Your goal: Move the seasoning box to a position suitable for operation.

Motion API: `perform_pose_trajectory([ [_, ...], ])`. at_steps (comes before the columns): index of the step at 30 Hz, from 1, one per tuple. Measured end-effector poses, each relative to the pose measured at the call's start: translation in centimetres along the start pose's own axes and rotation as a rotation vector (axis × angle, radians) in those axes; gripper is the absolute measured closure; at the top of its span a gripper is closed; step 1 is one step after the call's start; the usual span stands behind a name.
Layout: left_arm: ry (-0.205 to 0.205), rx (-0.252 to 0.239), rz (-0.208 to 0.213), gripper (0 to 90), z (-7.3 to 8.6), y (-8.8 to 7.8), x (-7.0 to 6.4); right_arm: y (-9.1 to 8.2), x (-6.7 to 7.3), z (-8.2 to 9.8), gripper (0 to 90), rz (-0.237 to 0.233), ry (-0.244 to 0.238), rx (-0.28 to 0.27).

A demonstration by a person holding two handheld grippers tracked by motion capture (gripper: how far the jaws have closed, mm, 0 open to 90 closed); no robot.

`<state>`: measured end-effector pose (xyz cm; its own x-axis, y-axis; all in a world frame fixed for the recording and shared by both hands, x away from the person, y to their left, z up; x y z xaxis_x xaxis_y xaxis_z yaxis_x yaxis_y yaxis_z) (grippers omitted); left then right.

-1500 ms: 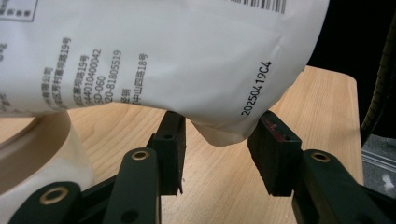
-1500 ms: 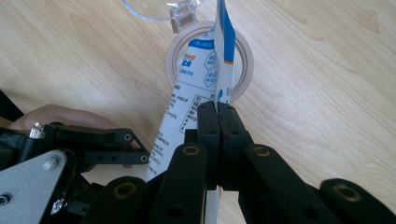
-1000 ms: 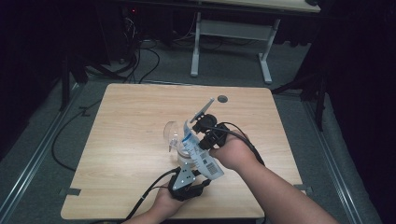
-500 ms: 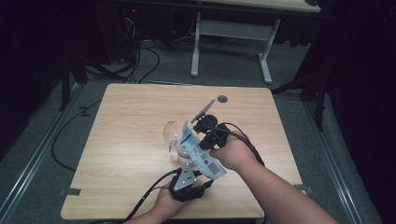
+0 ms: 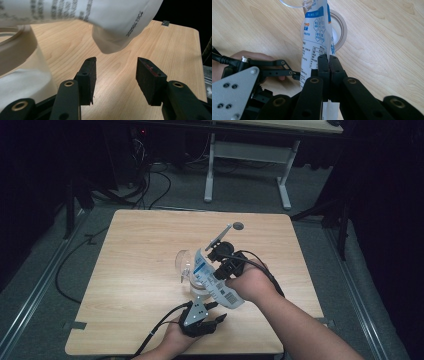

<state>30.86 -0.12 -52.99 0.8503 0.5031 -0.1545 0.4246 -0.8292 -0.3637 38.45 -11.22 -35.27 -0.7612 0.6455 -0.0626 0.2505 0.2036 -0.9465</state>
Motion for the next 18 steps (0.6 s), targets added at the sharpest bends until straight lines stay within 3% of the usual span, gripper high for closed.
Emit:
perform_pose_trajectory([
  [3, 0.006, -0.002, -0.015, 51.3, 0.2, -0.4, 0.3, -0.1, 0.1, 0.1, 90.0, 0.001, 0.019, 0.009],
  [7, -0.002, -0.003, -0.022, 51.3, 0.4, -0.8, 0.8, 0.1, 0.0, 0.2, 90.0, 0.002, 0.003, 0.002],
  [18, -0.05, -0.035, -0.061, 51.6, 0.5, -3.5, 2.8, 0.1, -0.1, 0.5, 90.0, -0.002, 0.001, 0.001],
])
Point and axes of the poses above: each handheld gripper's, and its own axes: y roughly forward along the jaws, z roughly out of its underside, x roughly to its left, the point moved 2 cm from there along y, roughly forward along the jaws, and after that the axes turned 8 degrees about -y, right-handed, at the moved point
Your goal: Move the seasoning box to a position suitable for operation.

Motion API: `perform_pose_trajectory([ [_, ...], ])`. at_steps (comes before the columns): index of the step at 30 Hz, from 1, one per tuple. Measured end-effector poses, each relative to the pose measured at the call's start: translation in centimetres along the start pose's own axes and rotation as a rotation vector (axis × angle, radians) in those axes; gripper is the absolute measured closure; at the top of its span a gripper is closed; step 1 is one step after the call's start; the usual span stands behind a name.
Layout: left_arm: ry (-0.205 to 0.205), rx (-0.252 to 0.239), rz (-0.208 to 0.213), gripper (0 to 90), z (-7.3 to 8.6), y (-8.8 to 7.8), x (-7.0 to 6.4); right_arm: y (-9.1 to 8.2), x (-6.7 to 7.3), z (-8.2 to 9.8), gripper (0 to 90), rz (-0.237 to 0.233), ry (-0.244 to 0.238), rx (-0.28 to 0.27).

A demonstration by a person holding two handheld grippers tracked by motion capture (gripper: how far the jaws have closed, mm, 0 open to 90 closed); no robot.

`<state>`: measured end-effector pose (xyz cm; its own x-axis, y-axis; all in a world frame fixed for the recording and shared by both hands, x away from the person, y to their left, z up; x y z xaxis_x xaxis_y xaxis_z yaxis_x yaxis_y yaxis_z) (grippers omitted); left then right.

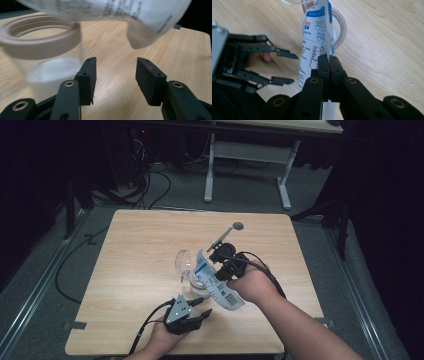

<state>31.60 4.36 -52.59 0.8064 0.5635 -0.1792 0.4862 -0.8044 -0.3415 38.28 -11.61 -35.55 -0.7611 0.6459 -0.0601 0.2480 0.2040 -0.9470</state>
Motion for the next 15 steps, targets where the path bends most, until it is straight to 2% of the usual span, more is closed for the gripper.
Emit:
perform_pose_trajectory([
  [6, -0.005, -0.012, -0.04, 51.5, 0.1, -2.2, 1.8, -0.1, 0.0, 0.1, 90.0, 0.004, 0.004, -0.003],
  [7, -0.002, -0.015, -0.051, 51.5, 0.1, -2.7, 2.2, -0.2, 0.1, 0.2, 90.0, 0.002, 0.017, 0.001],
  [8, -0.001, -0.019, -0.062, 51.5, 0.2, -3.2, 2.6, -0.2, 0.0, 0.2, 90.0, 0.006, 0.003, -0.004],
  [15, -0.025, -0.041, -0.151, 51.5, 0.7, -6.6, 6.0, -0.1, -0.1, 0.5, 90.0, 0.008, 0.004, -0.001],
])
Point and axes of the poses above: each handheld gripper's, and its own axes: y roughly forward along the jaws, z roughly out of its underside, x roughly to its left, the point moved 2 cm from there along y, roughly forward along the jaws, and after that the axes turned 8 degrees about -y, right-handed, at the moved point
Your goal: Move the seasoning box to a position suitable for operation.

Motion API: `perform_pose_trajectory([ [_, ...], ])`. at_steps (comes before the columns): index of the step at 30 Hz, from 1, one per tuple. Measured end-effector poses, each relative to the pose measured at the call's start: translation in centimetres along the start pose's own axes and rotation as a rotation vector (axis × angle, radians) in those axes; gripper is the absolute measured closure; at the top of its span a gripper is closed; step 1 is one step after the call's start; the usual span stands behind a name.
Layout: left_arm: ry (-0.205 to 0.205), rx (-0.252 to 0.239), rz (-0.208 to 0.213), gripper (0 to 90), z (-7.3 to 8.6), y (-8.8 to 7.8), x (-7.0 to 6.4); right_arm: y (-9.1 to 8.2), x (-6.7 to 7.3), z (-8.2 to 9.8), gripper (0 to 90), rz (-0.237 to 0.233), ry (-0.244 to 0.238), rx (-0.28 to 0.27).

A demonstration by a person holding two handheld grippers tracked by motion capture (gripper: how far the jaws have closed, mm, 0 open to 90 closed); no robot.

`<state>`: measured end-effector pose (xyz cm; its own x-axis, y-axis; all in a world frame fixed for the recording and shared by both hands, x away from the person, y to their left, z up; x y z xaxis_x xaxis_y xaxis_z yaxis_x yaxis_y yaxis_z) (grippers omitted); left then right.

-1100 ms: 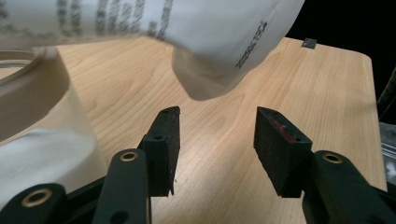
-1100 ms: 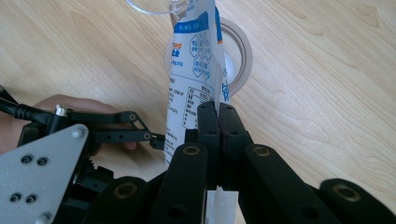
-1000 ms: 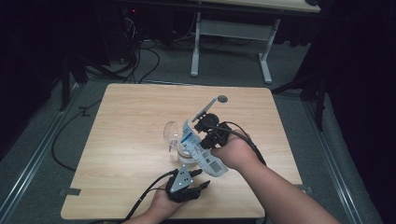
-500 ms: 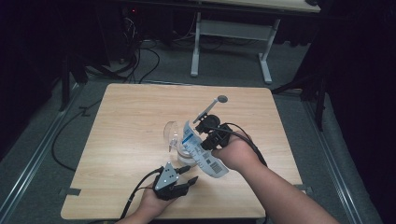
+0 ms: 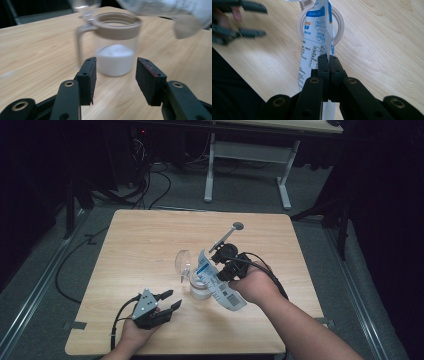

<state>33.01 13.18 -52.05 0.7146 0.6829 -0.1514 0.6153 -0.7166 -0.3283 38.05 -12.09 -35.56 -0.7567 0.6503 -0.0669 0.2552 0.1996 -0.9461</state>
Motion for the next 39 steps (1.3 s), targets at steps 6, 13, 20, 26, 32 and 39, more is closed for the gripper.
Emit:
perform_pose_trajectory([
  [6, -0.032, -0.001, -0.048, 51.7, 0.6, -1.8, 2.5, -0.1, -0.4, 0.3, 90.0, -0.002, 0.013, -0.008],
  [13, -0.043, 0.005, -0.055, 51.6, 0.9, -2.0, 3.0, -0.4, -1.1, 1.1, 90.0, 0.005, 0.046, -0.016],
  [20, -0.051, 0.002, -0.049, 51.5, 0.9, -1.9, 2.9, -0.4, -2.3, 2.4, 90.0, 0.022, 0.075, -0.014],
  [26, -0.053, 0.001, -0.051, 51.5, 0.9, -1.9, 2.9, -0.1, -3.7, 3.5, 90.0, 0.043, 0.101, -0.003],
  [32, -0.064, 0.001, -0.047, 51.4, 0.9, -1.8, 3.0, 0.5, -5.0, 4.8, 90.0, 0.063, 0.134, 0.022],
  [39, -0.064, 0.003, -0.044, 51.4, 1.0, -1.8, 3.0, 1.0, -6.5, 6.2, 90.0, 0.078, 0.17, 0.039],
])
Point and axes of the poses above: each handheld gripper's, and its own axes: y roughly forward along the jaws, z roughly out of its underside, x roughly to its left, the point moved 2 cm from there along y, roughly forward along the jaws, and after that the axes turned 8 degrees about -y, right-handed, at the moved point
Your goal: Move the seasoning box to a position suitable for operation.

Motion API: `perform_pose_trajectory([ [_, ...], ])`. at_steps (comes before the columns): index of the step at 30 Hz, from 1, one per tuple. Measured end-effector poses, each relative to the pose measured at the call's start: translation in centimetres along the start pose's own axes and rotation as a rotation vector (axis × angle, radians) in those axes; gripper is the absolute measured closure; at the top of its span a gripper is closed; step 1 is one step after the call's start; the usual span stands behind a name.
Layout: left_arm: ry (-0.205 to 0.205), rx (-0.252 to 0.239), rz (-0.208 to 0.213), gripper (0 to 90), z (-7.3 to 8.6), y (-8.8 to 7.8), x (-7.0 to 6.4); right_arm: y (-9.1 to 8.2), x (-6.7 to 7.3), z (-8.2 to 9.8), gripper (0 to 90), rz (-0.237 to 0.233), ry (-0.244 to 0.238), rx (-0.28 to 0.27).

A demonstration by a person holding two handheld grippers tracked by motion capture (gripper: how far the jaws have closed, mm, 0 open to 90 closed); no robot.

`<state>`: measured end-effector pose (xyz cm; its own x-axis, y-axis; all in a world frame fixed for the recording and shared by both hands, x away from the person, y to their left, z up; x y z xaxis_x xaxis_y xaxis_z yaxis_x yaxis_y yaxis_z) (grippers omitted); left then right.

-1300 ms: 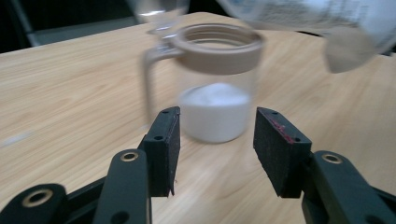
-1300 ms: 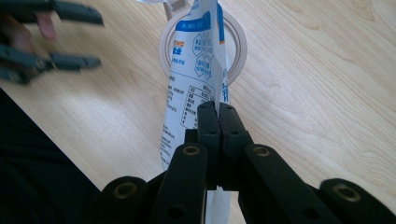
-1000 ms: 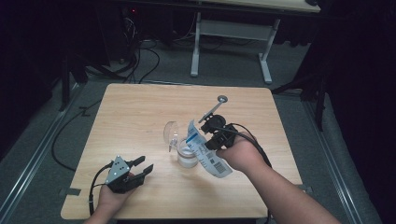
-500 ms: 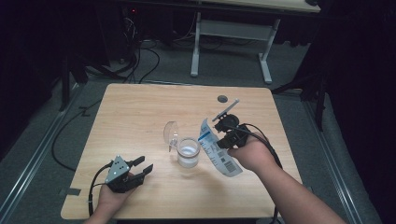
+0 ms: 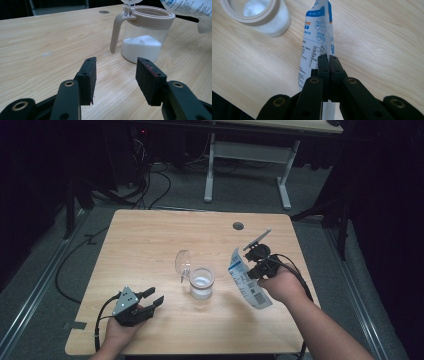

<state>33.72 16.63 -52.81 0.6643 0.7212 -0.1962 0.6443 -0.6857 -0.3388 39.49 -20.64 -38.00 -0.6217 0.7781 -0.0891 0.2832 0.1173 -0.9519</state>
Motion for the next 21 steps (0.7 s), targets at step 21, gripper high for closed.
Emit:
perform_pose_trajectory([
  [21, -0.014, -0.006, 0.0, 51.4, 0.0, -0.1, 0.1, 2.3, -4.5, 1.1, 90.0, 0.059, 0.089, 0.039],
])
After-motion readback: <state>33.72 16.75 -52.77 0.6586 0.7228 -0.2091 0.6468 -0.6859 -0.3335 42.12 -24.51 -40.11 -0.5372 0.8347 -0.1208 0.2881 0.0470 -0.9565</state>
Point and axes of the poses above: each handheld gripper's, and its own axes: y roughly forward along the jaws, z roughly out of its underside, x roughly to its left, the point moved 2 cm from there along y, roughly forward along the jaws, and after that the axes turned 8 degrees about -y, right-handed, at the moved point
